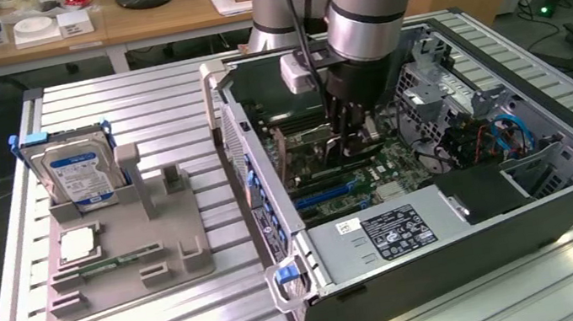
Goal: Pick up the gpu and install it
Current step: 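Insert the gpu into the slot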
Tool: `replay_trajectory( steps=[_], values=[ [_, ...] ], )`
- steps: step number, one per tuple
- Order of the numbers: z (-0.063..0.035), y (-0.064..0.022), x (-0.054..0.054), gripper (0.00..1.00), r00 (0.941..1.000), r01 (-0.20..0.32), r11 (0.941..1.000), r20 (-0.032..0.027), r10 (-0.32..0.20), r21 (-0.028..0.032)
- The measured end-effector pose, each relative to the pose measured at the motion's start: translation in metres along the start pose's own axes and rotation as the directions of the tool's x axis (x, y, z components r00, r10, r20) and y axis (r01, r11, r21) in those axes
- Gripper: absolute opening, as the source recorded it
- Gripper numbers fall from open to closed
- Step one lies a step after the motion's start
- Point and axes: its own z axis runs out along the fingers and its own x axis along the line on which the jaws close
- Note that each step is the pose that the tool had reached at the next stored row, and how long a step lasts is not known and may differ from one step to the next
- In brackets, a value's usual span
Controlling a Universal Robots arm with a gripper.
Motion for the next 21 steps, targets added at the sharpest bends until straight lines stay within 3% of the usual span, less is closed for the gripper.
replay_trajectory(
  steps=[8,21],
  values=[
    [0.0059,0.0015,0.0027,0.28,1.0,0.0,1.0,-0.0004,0.0,-0.0002],
    [0.0071,0.0027,0.0061,0.28,1.0,0.0,1.0,-0.0002,0.0,0.0]
  ],
)
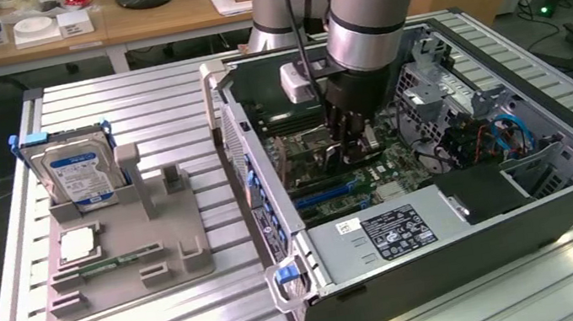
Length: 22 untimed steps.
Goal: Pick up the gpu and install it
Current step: 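Insert the gpu into the slot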
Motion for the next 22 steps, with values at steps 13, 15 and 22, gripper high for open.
replay_trajectory(
  steps=[13,15,22],
  values=[
    [0.0069,0.001,0.003,0.28,1.0,0.0,1.0,0.0,0.0,0.0003],
    [0.0085,0.0011,0.003,0.28,1.0,0.0,1.0,0.0,0.0,0.0006],
    [0.0104,0.0011,0.004,0.28,1.0,0.0,1.0,0.0001,0.0,0.005]
  ],
)
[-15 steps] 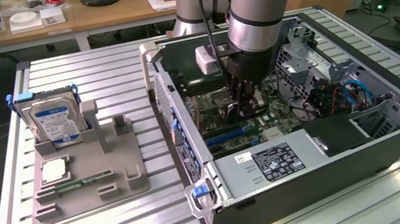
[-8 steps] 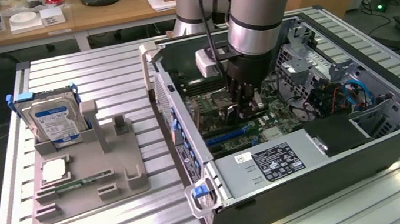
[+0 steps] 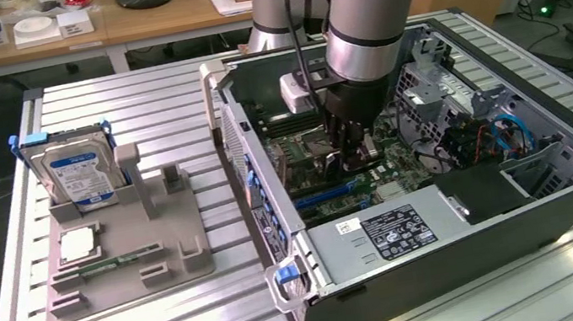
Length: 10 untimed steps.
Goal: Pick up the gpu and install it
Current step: 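Insert the gpu into the slot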
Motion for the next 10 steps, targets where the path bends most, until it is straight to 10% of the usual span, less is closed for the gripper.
replay_trajectory(
  steps=[10],
  values=[
    [0.0032,0.0029,0.0018,0.28,1.0,0.0,1.0,0.0002,0.0,0.0001]
  ],
)
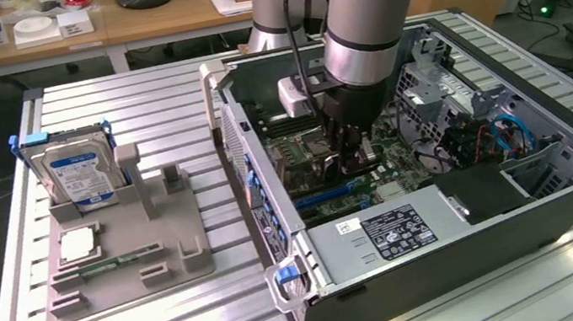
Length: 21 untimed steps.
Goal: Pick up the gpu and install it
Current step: 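Insert the gpu into the slot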
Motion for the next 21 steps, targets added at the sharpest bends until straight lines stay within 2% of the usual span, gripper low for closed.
replay_trajectory(
  steps=[5,14,21],
  values=[
    [0.001,0.0013,0.0001,0.28,1.0,0.0,1.0,-0.0002,0.0,-0.0003],
    [0.0062,0.0047,0.0005,0.28,1.0,0.0,1.0,-0.0009,0.0,-0.0062],
    [0.0088,0.0051,-0.003,0.28,1.0,0.0,1.0,-0.0006,0.0,-0.0066]
  ],
)
